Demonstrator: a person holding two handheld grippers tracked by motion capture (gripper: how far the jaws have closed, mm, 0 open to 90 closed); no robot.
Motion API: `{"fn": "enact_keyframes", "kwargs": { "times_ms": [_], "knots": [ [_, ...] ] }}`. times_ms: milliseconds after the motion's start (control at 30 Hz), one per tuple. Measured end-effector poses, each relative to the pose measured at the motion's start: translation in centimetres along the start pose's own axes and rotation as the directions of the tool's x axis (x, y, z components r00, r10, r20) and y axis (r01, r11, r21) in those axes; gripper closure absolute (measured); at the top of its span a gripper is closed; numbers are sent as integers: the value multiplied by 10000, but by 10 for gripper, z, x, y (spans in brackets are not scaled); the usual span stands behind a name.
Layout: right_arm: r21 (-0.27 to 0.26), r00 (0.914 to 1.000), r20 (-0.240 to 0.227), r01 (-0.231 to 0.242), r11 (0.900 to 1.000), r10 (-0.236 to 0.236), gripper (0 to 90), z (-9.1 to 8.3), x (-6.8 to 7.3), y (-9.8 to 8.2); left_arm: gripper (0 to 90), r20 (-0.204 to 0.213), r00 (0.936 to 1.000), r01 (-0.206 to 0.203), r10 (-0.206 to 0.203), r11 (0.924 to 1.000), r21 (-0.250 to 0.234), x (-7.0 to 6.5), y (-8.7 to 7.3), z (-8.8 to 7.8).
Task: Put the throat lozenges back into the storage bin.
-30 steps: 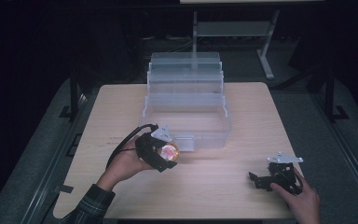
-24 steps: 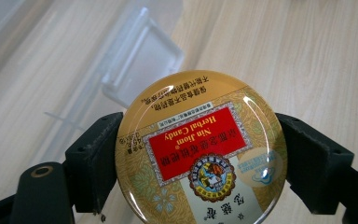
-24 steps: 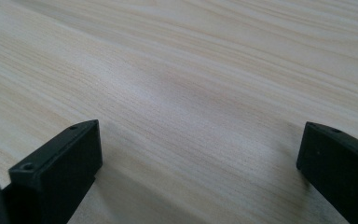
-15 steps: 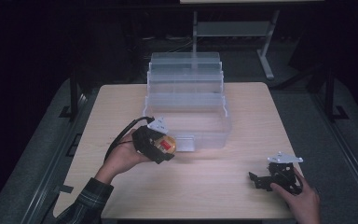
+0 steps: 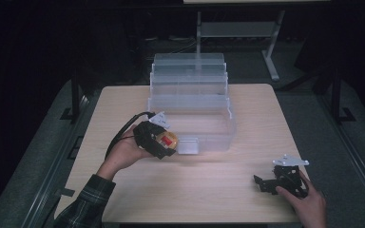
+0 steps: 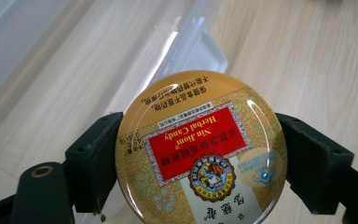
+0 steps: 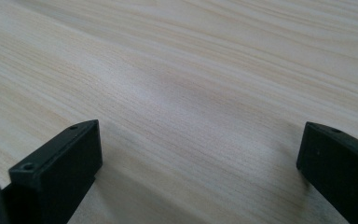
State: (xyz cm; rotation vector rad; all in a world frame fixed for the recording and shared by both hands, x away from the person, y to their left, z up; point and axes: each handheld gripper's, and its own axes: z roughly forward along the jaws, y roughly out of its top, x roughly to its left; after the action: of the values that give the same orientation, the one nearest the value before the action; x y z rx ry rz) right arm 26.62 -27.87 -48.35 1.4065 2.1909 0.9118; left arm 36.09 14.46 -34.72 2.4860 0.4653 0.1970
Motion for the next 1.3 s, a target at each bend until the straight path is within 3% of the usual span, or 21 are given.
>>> {"fn": "enact_keyframes", "kwargs": {
  "times_ms": [500,733,1133,1300],
  "knots": [
    [2,10000,-6,-3,10000,3,0,0,0,0,196,-326,9989,326,-325,9995,24,22,4,-1],
    [1,10000,-7,-1,10000,1,0,0,0,0,196,-504,9964,678,-680,9977,-53,33,1,1],
    [2,10000,-6,-4,10000,4,0,0,0,0,196,-855,9849,1481,-1503,9885,-319,55,-8,3],
    [2,10000,-6,-5,10000,5,0,0,0,0,196,-1177,9816,1496,-1502,9886,-143,61,-8,3]
  ]
}}
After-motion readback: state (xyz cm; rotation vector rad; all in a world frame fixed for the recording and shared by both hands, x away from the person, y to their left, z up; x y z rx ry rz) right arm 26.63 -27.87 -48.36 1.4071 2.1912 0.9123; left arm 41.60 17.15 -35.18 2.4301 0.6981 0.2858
